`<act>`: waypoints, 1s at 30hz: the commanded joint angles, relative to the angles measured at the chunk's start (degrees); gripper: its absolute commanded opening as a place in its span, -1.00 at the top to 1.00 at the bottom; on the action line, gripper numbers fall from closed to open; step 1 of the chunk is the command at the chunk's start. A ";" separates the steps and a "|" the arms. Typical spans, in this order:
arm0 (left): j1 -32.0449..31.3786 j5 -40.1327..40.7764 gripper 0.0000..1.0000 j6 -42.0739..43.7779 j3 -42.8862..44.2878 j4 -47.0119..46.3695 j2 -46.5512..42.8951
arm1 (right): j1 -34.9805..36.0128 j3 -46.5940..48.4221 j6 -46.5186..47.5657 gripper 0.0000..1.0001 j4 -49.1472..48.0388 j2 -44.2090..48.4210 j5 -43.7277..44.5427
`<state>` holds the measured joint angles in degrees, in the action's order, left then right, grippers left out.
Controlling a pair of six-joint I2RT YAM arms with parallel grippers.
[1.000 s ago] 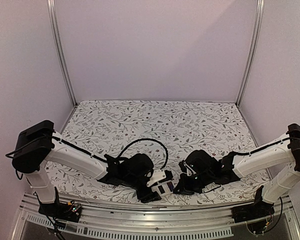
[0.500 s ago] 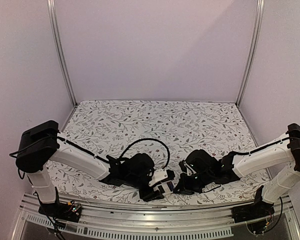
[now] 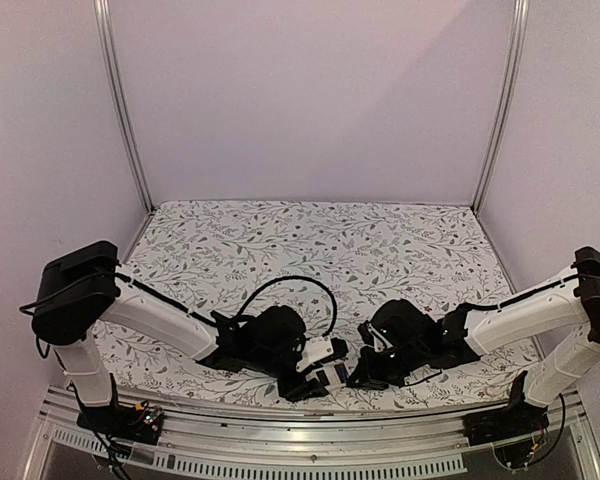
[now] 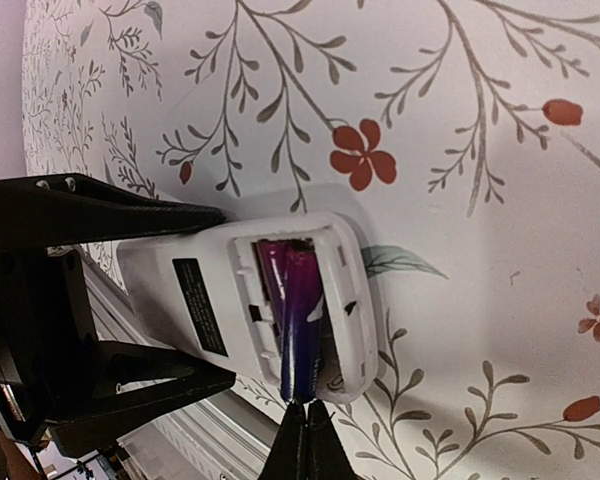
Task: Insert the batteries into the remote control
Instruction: Adjust the remote control without the battery cover at the center of the board.
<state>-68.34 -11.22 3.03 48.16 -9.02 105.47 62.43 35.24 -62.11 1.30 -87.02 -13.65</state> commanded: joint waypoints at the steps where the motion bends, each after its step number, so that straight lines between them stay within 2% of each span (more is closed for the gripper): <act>1: 0.18 -1.79 -0.23 1.21 -1.73 3.31 1.48 | -1.52 -0.36 0.25 0.99 0.41 -0.34 5.15; 23: 1.42 -5.57 -0.40 0.38 -1.70 -1.90 -5.25 | -1.60 0.51 0.93 1.00 0.65 -0.12 6.35; 30: 1.96 -5.86 -0.39 -0.16 -1.05 -1.83 -0.98 | -1.57 1.56 1.70 1.00 -0.11 -0.55 5.73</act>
<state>-67.02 -15.79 3.36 47.00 -10.33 101.80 61.10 35.29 -61.47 2.04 -86.98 -9.08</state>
